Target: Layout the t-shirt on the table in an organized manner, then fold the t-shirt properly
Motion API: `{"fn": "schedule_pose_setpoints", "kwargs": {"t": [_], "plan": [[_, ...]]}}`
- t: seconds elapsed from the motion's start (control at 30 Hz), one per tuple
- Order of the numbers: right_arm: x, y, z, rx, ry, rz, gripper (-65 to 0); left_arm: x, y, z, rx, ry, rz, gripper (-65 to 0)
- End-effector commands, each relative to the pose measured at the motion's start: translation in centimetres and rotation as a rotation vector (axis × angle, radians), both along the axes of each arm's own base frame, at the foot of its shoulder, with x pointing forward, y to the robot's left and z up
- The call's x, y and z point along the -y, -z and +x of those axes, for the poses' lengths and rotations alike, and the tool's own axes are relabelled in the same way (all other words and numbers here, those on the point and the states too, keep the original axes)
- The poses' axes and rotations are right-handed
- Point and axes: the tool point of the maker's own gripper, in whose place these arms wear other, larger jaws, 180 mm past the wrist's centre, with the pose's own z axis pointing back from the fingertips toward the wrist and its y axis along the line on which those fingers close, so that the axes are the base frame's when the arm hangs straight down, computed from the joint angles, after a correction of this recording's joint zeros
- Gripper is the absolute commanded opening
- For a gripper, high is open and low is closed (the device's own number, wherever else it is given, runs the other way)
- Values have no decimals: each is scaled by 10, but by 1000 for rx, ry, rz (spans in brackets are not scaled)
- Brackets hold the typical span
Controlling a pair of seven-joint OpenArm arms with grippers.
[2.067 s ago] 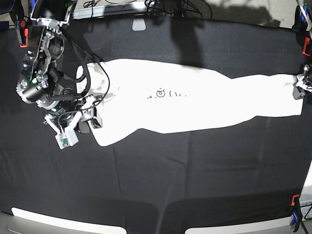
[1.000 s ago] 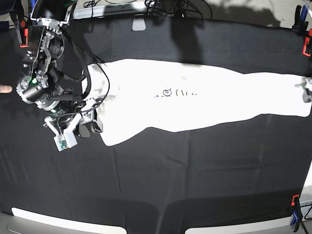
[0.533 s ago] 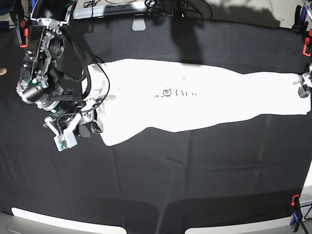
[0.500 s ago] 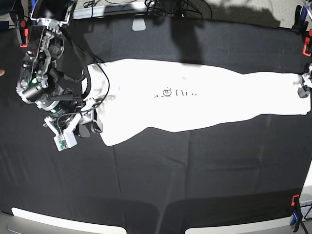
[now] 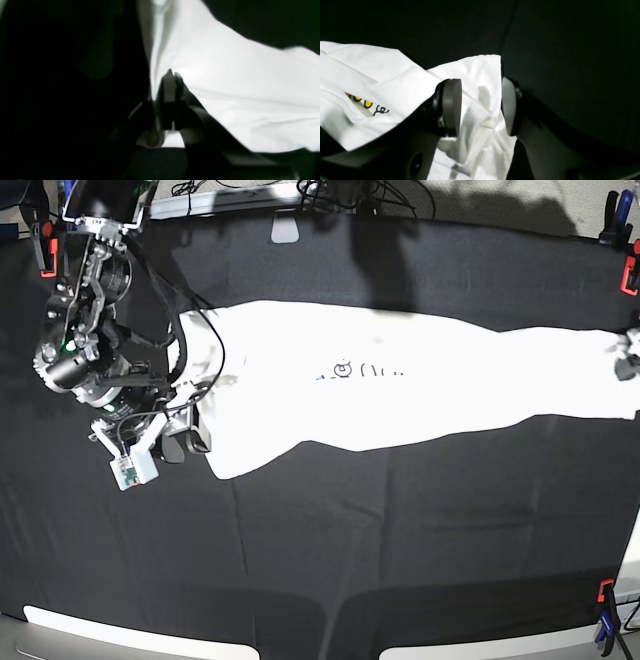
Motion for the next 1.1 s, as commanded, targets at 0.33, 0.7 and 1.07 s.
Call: {"fn": "schedule_pose_setpoints", "kwargs": {"t": [0.33,0.7,1.07], "plan": [[0,-20,9,77,-6,11,-394,42,-32,6,-90,128,59,-650],[0,-20,9,76,-7,11,-394,193,-70,-6,116,265,-39,-650],[1,-17,8,59,-7,3,-394,287,-48,1,95,359,-81,-650]]}}
